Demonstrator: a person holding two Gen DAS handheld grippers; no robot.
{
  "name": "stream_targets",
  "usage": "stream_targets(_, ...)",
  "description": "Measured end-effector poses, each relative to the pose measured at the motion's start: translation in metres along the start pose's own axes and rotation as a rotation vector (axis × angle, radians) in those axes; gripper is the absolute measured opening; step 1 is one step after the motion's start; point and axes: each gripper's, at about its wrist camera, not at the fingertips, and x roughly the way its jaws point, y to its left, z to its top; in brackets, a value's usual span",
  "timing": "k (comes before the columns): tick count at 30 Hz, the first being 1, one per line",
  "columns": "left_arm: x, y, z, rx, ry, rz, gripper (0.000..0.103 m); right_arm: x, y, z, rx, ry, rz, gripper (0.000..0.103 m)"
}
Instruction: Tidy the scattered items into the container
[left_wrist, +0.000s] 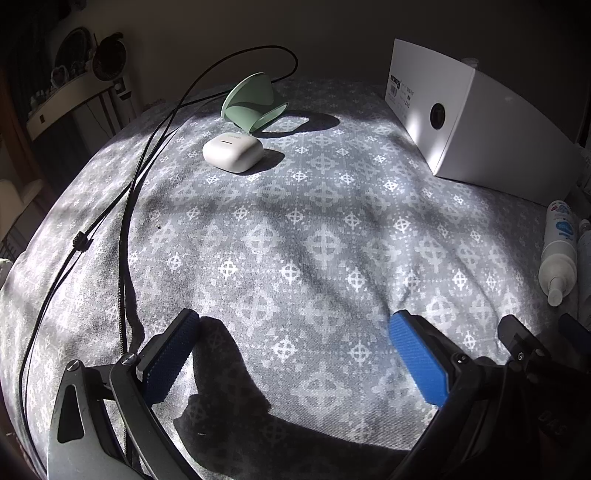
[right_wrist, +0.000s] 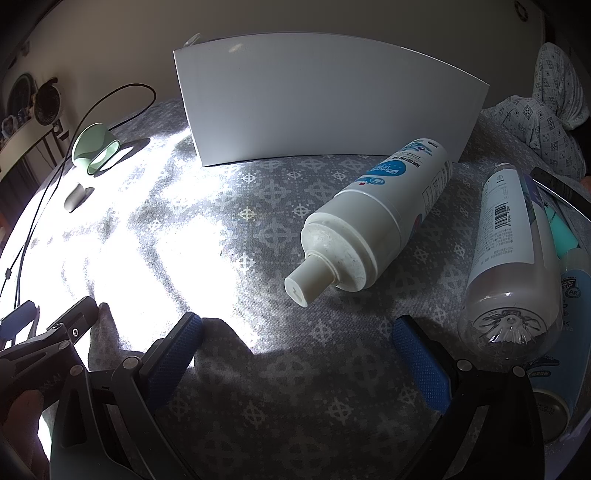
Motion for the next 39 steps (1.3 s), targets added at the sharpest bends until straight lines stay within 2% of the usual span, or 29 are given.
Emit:
stream_targets(27,0.0012,-0.0006,0.002,-0.003,0.008,-0.003,0.103,0.0007,0.0021,-0.0008,0.0,-0.001,-0.001,0.103)
stream_targets(33,0.0038,0.0029,0.0022,-0.018,0.019,-0.024,0.103,0.0005,0.0022,-0.0007,0.0,-0.001,0.0,0.103)
stream_targets(39,0.0045,0.0008,0.0019,-0.004,0.012,-0.004,0.103,0.0004,0.0025,-0.0007,0.0,-0.001,-0.001,0.103)
